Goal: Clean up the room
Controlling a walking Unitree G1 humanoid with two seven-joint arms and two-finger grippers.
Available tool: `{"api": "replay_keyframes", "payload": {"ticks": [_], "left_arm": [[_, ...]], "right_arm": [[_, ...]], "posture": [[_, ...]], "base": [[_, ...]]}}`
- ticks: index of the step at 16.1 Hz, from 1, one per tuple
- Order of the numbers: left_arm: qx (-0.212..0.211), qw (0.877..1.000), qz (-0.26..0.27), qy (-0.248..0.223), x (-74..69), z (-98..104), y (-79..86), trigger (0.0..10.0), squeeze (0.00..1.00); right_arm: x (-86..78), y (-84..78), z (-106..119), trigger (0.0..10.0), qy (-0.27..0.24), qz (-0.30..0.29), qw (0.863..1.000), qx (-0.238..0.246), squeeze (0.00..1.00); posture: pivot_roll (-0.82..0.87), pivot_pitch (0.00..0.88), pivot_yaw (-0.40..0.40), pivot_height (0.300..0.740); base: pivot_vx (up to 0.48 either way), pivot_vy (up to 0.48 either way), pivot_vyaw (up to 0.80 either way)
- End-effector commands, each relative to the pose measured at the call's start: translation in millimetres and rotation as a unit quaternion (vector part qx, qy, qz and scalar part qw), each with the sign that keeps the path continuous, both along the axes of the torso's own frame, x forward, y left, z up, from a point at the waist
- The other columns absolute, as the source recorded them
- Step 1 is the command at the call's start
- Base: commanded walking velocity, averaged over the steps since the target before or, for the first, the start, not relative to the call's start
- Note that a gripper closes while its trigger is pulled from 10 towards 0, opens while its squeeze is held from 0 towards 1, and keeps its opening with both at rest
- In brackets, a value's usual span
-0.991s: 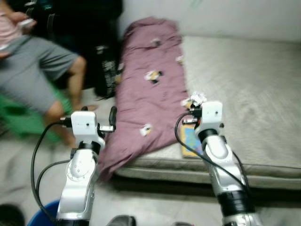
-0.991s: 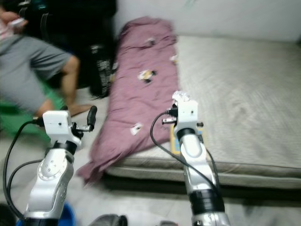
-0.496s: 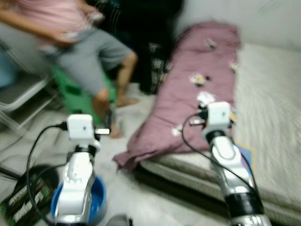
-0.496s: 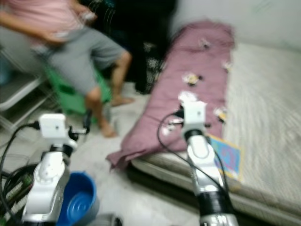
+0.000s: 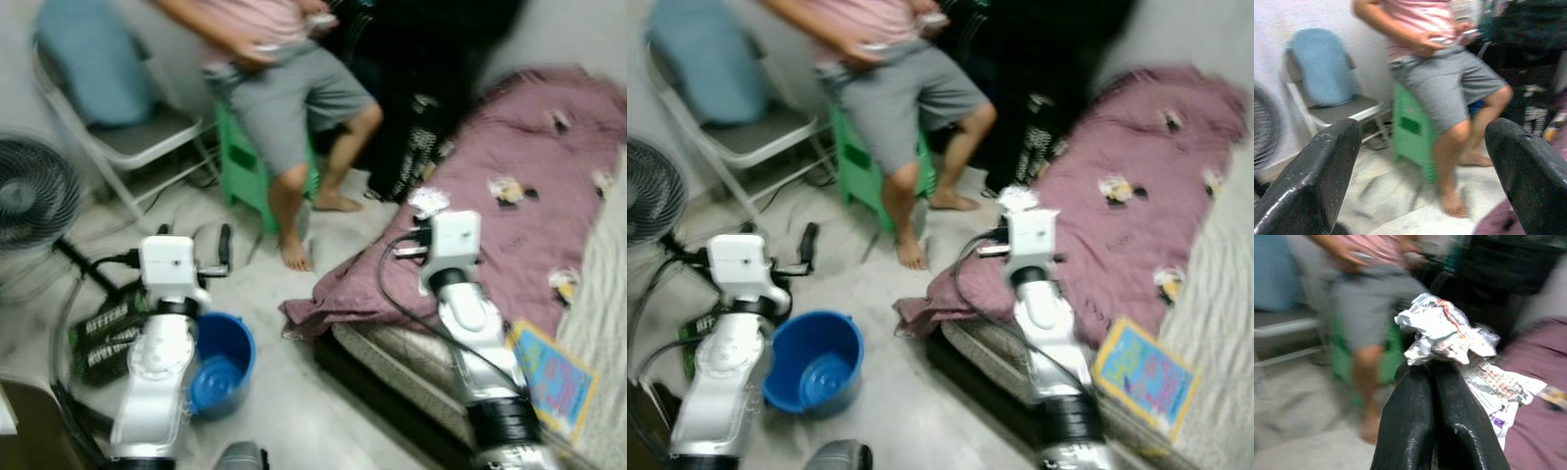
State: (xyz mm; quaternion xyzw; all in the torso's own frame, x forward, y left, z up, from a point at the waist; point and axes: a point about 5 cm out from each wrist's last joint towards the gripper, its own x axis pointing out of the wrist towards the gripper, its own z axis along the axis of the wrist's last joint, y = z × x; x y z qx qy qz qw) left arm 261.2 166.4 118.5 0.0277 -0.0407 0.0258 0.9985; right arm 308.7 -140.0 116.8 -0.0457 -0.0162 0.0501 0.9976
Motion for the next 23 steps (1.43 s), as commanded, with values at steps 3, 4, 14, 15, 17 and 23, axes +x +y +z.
{"api": "replay_keyframes", "payload": {"ticks": [3,4,14,15,17,23], "left_arm": [[-0.002,1.0,-0.004,-0.005,2.4,2.8,-2.9,10.0,0.0],[-0.002,1.0,-0.004,-0.005,2.5,2.8,-3.3,10.0,0.0],[-0.005,0.999,0.037,-0.004,-10.9,-0.7,1.2,10.0,0.0],[-0.005,0.999,0.037,-0.004,-10.9,-0.7,0.7,10.0,0.0],[-0.006,0.999,0.031,-0.004,-9.4,-0.3,-1.0,10.0,0.0],[-0.003,1.0,0.011,-0.009,-0.2,3.5,-5.5,10.0,0.0]], "right_arm": [[0.4,-5.7,-0.3,10.0,0.0,-0.004,1.0,-0.005,0.0],[0.4,-5.4,-0.5,10.0,0.0,-0.003,1.0,-0.005,0.0],[10.2,15.1,-0.6,10.0,0.004,0.046,0.999,-0.002,0.0],[10.2,14.9,-0.8,10.0,0.004,0.046,0.999,-0.002,0.0],[10.0,13.5,-1.7,10.0,0.003,0.043,0.999,-0.002,0.0],[8.4,8.6,-2.3,10.0,-0.001,0.027,1.0,0.005,0.0]], "posture": [[-0.02,0.007,0.007,0.74],[-0.02,0.009,0.006,0.74],[0.05,0.001,-0.067,0.74],[0.05,0.001,-0.067,0.74],[0.03,0.0,-0.053,0.74],[0.02,0.0,-0.03,0.74]], "base": [[0.0,0.0,0.8],[0.0,0.0,0.8],[0.0,0.0,0.62],[0.0,0.0,0.8],[0.0,0.0,0.8],[0.0,0.0,0.75]]}}
